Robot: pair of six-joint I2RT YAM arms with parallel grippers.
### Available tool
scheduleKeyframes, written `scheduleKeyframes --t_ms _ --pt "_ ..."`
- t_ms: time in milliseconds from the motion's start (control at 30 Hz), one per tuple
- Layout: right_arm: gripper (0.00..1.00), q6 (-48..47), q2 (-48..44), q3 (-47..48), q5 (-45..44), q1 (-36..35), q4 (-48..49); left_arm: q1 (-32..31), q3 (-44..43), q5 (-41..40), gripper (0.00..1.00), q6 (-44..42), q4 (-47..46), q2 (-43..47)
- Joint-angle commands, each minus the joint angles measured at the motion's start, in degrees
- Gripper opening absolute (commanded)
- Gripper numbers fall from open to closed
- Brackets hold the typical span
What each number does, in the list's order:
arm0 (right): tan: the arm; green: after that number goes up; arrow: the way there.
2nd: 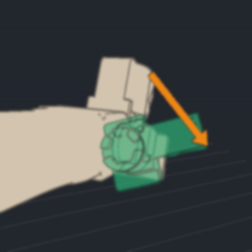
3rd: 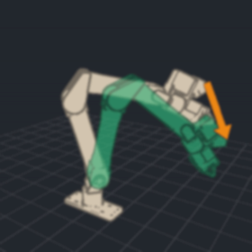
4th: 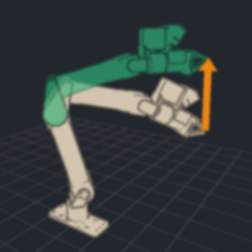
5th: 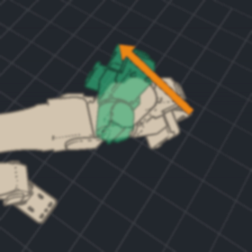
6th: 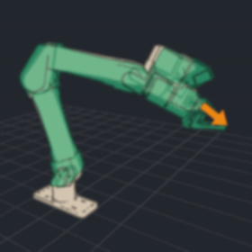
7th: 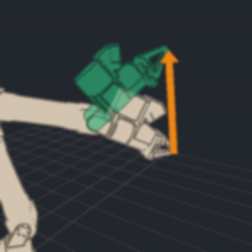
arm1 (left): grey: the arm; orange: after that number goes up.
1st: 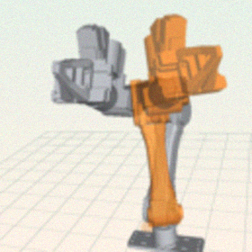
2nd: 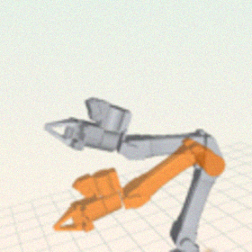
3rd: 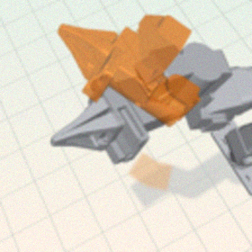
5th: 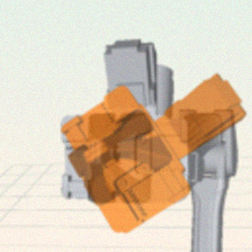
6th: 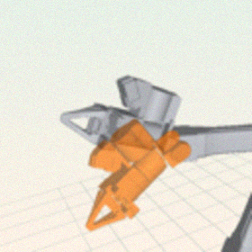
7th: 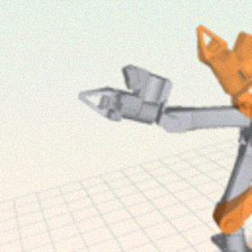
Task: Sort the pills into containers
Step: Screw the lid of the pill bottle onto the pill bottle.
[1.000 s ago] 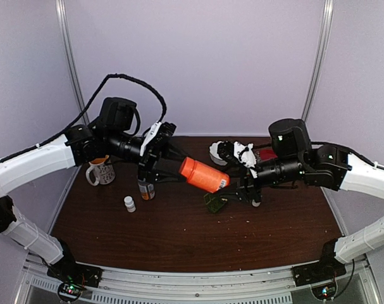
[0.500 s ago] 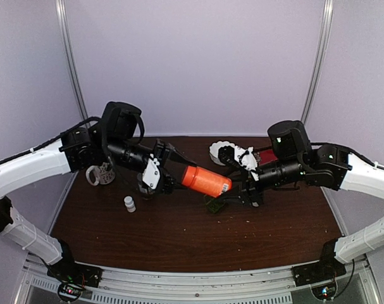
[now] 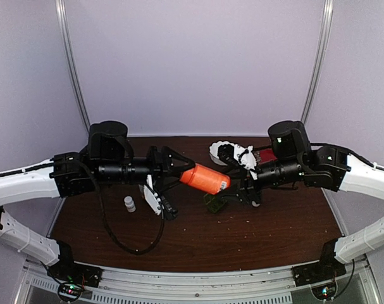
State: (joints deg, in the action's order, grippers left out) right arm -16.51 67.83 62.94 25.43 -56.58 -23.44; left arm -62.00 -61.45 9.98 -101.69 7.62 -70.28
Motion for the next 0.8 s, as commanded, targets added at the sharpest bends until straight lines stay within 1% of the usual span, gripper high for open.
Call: scheduleKeyframes --t_ms 0,33,67,133,267,333,400,433,500,567,600,667,700,767 --pt "0.00 3.6 -1.0 1.3 3.5 0.1 3.5 -1.1 0.2 -0.1 0.77 -2.1 -2.9 0.3" --pt "0.00 3.2 -1.1 1.4 3.2 0.1 3.1 -1.1 0.3 0.1 0.93 0.7 -2.8 0.6" --pt "0.00 3.1 -1.4 1.3 2.9 0.1 2.8 -1.1 0.2 0.6 0.97 3.8 -2.6 1.2" --pt "0.00 2.2 -2.1 1.1 2.5 0.1 1.9 -1.0 -0.3 1.8 0.98 11.5 -1.6 2.5" --pt "0.00 0.5 -4.5 -0.7 2.4 0.1 1.9 -1.0 1.2 3.3 0.97 21.3 -0.5 6.6" --pt "0.00 -0.4 -5.5 -1.2 1.7 0.1 1.9 -1.0 1.8 4.7 0.98 28.9 -1.6 8.6" --pt "0.00 -1.3 -6.1 -1.3 0.9 0.1 1.6 -1.0 2.0 6.0 0.98 39.6 -3.1 10.2" --pt "0.00 -1.7 -6.4 -1.5 0.1 0.1 1.7 -1.0 2.0 6.3 0.97 49.0 -3.7 10.7" --pt "0.00 -2.3 -7.0 -1.7 -1.4 0.1 1.9 -1.0 1.1 4.5 0.98 62.6 -4.3 10.6" --pt "0.00 -2.8 -7.5 -2.2 -3.0 0.1 3.0 -1.0 -1.2 -2.3 0.98 77.8 -3.6 9.6" --pt "0.00 -2.8 -7.8 -2.5 -3.8 0.1 3.6 -1.0 -2.6 -5.1 0.98 83.8 -2.2 8.9" --pt "0.00 -2.9 -8.4 -3.0 -4.9 0.0 4.9 -0.9 -6.8 -8.5 0.98 92.5 3.0 7.1" --pt "0.00 -3.1 -8.7 -3.2 -5.6 -0.1 5.5 -0.5 -8.5 -8.5 0.98 96.0 5.4 6.2" --pt "0.00 -3.6 -8.9 -3.4 -7.4 -0.6 6.2 1.1 -11.3 -4.4 0.98 103.2 8.8 4.1"
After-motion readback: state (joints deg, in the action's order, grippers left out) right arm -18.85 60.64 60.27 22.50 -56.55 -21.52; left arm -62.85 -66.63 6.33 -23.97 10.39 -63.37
